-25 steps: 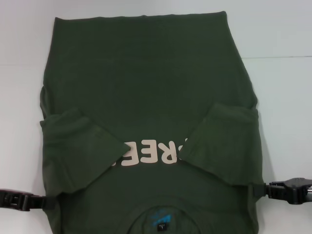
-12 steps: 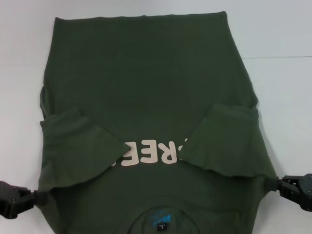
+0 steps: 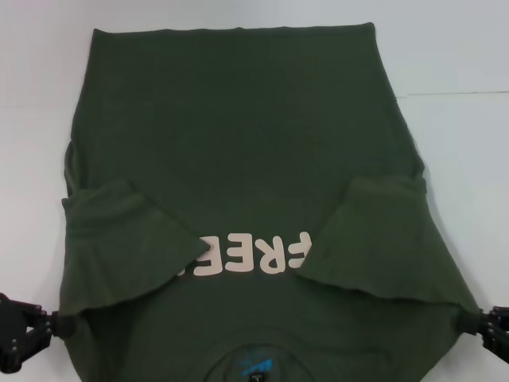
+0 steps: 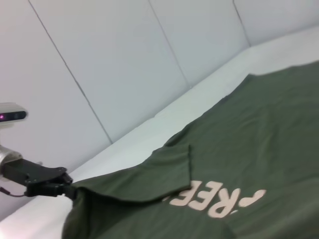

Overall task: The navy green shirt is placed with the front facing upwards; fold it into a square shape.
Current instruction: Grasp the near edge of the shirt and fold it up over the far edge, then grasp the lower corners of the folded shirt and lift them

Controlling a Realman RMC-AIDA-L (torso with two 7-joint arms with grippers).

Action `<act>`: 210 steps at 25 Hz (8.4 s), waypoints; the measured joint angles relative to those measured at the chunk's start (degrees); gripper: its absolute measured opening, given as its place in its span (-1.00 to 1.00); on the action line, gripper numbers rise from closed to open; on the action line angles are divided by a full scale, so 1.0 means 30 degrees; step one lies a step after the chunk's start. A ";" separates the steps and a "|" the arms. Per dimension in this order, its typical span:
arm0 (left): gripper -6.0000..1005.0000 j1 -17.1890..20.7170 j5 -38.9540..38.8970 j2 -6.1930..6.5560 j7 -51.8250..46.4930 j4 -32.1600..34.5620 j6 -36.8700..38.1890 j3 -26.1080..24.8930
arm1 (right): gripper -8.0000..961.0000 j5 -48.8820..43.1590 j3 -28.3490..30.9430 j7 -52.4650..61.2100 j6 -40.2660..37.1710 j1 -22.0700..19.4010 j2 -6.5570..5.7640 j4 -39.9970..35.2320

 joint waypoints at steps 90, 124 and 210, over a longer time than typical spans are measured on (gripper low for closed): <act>-0.96 -0.3838 -0.8290 -0.0307 0.6804 -0.8057 -1.4025 -0.5203 | -0.89 0.0236 0.7170 -0.1097 1.3267 0.7394 -0.0004 0.3398; -0.95 -0.7834 -1.2488 -0.0705 1.1979 -1.1092 -2.2534 -0.5326 | -0.89 0.3309 0.1501 -0.1358 2.1692 1.1197 -0.0043 0.4819; 0.21 -0.2540 -0.3525 0.0138 -0.8001 -0.2695 -1.3505 0.6578 | 0.88 0.4223 -0.1844 -0.0892 1.2551 0.6922 0.0576 0.3658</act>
